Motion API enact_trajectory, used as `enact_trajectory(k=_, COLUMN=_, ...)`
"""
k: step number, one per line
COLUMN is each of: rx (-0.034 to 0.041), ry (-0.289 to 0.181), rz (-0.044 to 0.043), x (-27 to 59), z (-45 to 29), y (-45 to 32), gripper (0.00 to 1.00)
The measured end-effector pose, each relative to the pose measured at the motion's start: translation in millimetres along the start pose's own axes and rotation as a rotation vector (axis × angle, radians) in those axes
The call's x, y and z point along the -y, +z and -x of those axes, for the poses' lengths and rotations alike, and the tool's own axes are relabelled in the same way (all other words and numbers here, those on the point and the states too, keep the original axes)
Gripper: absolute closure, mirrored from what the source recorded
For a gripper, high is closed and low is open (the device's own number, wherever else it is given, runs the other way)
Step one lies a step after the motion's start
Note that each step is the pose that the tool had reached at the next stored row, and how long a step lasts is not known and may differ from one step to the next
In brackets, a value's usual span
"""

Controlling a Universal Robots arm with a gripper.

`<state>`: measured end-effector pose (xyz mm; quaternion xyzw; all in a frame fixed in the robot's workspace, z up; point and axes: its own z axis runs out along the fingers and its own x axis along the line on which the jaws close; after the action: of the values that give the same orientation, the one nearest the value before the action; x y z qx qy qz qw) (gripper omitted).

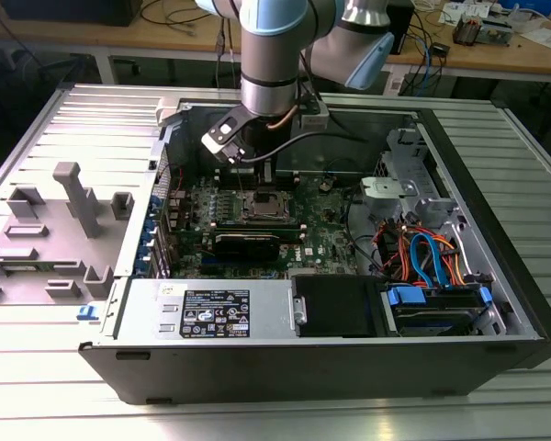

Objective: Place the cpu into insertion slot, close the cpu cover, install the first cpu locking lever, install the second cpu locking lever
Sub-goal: 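Close the cpu cover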

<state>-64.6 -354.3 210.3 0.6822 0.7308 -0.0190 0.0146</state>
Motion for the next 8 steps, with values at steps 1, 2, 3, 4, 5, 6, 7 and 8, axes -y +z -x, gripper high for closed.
enact_trajectory(k=1, rx=-0.0001, ry=0.0, rz=0.0, x=0.0, z=0.0, y=0.0, gripper=0.89)
enact_trajectory(k=2, rx=0.0, ry=0.0, rz=0.0, x=0.1, z=0.0, y=-0.1, gripper=0.89)
enact_trajectory(k=3, rx=0.0001, ry=0.0, rz=-0.0001, x=0.1, z=0.0, y=-0.1, gripper=0.89)
enact_trajectory(k=4, rx=0.0001, ry=0.0, rz=-0.0001, x=0.1, z=0.1, y=-0.2, gripper=0.89)
enact_trajectory(k=5, rx=0.0002, ry=0.0, rz=-0.0001, x=0.1, z=0.0, y=-0.3, gripper=0.89)
enact_trajectory(k=6, rx=0.0006, ry=0.0, rz=-0.0004, x=0.2, z=0.2, y=-1.4, gripper=0.89)
enact_trajectory(k=7, rx=0.0003, ry=0.0, rz=-0.0002, x=0.1, z=0.2, y=-2.4, gripper=0.89)
enact_trajectory(k=8, rx=0.0003, ry=0.0, rz=-0.0002, x=0.1, z=0.2, y=-3.9, gripper=0.89)
